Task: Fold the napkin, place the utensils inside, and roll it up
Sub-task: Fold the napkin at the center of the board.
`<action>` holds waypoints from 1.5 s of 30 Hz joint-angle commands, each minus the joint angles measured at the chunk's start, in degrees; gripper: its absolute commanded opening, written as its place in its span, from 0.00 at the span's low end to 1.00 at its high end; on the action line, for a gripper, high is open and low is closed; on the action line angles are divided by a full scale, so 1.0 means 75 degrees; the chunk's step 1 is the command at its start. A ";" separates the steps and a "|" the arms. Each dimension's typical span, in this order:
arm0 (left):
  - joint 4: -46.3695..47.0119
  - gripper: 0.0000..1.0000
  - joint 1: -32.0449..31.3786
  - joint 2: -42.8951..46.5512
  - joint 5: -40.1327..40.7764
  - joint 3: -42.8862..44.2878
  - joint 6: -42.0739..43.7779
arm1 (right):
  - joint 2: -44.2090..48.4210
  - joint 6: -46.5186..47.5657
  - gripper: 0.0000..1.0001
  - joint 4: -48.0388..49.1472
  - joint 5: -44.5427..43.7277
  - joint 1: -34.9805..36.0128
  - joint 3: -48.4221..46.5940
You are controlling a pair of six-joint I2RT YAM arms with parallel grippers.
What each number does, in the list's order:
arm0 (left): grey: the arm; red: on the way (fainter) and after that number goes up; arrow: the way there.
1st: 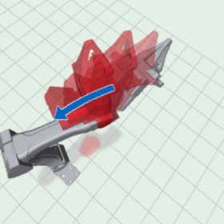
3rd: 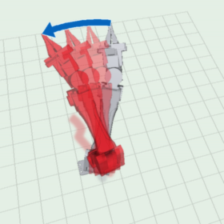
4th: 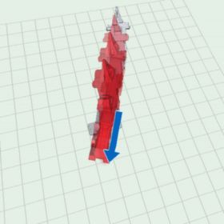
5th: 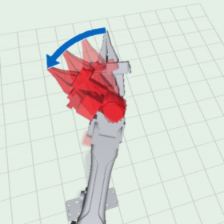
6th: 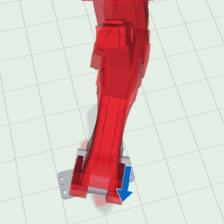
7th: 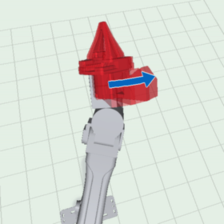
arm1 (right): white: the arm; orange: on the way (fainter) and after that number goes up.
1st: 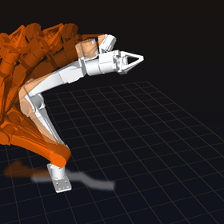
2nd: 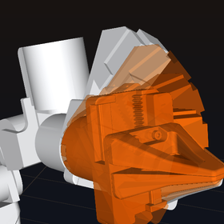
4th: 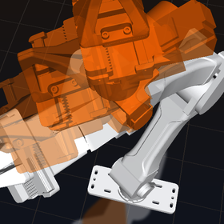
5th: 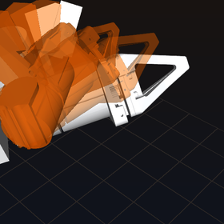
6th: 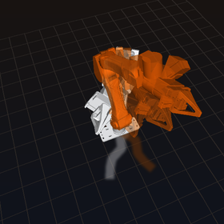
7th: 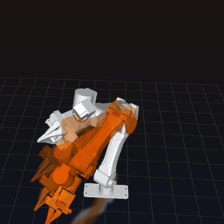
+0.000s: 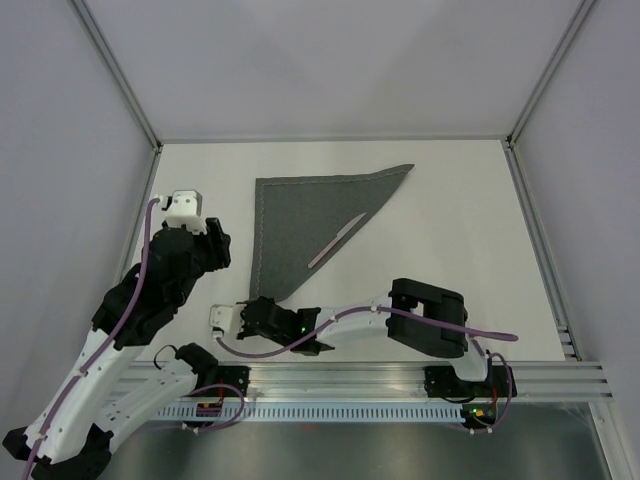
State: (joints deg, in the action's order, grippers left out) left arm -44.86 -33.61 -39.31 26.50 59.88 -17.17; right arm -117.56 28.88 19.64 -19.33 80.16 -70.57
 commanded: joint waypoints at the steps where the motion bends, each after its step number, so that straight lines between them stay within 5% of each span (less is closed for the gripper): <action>1: 0.0227 0.60 0.0004 -0.0055 0.0146 -0.0015 -0.0160 | 0.0404 -0.0533 0.00 -0.0462 0.0046 -0.0257 -0.0341; 17: 0.0415 0.60 0.0016 0.0155 0.0521 -0.0015 -0.0359 | 0.0768 -0.1835 0.01 -0.2020 0.0117 -0.2354 -0.0880; 45: 0.1785 0.60 0.0004 -0.0371 -0.0755 -0.1432 -0.0945 | 0.1026 -0.2585 0.00 -0.2781 0.0081 -0.5297 -0.0904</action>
State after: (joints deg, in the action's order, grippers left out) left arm -36.25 -33.61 -40.86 23.35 50.17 -20.93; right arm -112.44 11.35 1.08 -18.04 41.63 -75.18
